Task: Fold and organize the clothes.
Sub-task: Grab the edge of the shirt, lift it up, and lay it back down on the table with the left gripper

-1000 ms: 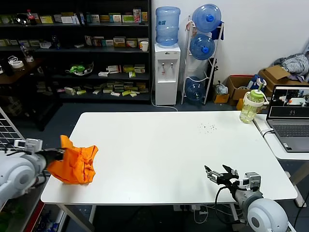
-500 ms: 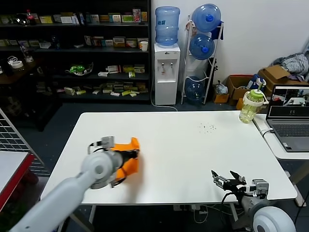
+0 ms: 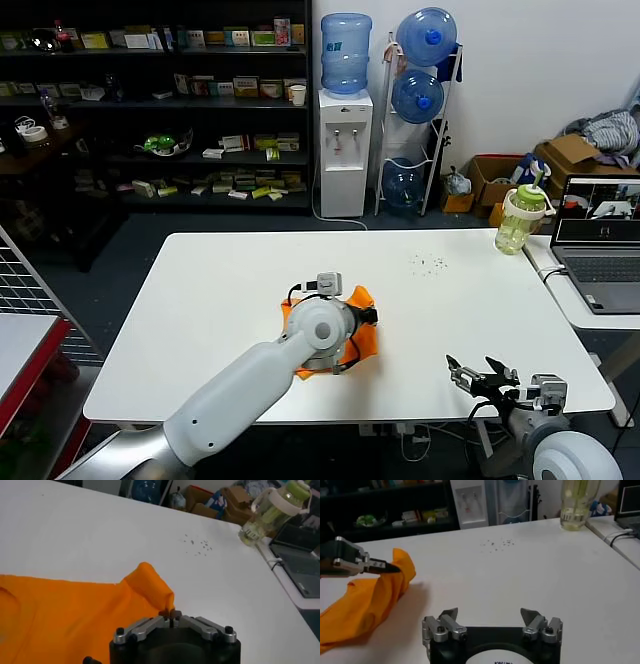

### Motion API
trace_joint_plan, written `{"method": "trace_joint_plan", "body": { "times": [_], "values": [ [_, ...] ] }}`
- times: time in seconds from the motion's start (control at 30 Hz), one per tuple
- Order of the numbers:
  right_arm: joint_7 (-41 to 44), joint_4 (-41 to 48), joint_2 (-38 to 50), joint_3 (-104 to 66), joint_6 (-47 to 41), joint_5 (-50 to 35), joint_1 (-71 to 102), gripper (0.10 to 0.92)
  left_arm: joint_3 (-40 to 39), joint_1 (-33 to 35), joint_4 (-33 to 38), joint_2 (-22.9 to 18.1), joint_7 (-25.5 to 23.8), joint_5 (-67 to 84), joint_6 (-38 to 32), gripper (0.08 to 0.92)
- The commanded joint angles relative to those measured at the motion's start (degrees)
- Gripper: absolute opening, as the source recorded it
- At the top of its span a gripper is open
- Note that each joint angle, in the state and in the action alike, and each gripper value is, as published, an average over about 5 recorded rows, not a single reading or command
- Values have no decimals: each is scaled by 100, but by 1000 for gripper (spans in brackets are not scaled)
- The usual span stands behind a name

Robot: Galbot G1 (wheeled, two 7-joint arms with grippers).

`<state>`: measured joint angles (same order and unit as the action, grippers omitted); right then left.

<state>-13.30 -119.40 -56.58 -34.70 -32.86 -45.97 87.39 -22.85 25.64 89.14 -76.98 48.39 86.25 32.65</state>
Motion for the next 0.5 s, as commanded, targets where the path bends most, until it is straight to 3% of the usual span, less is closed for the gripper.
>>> {"method": "trace_joint_plan", "body": {
  "times": [0.03,0.17,0.3,0.37,0.5],
  "values": [
    [17,-15,-12,-72,10,-7,70,823,-284,-369,-827,-969,137,-465,-5,98],
    [246,-1,1,-97,221,88,87,823,-174,-258,-728,-968,-23,-653,-64,98],
    [1094,127,5,-212,1099,656,129,823,260,149,-126,-770,-458,-1037,-348,130],
    [1550,242,-7,-335,1524,1006,143,823,511,520,387,-440,-1011,-1485,-564,182],
    [2059,479,-127,-664,2088,1226,187,823,1217,1818,1472,721,-2799,-3392,-1457,286]
  ]
}}
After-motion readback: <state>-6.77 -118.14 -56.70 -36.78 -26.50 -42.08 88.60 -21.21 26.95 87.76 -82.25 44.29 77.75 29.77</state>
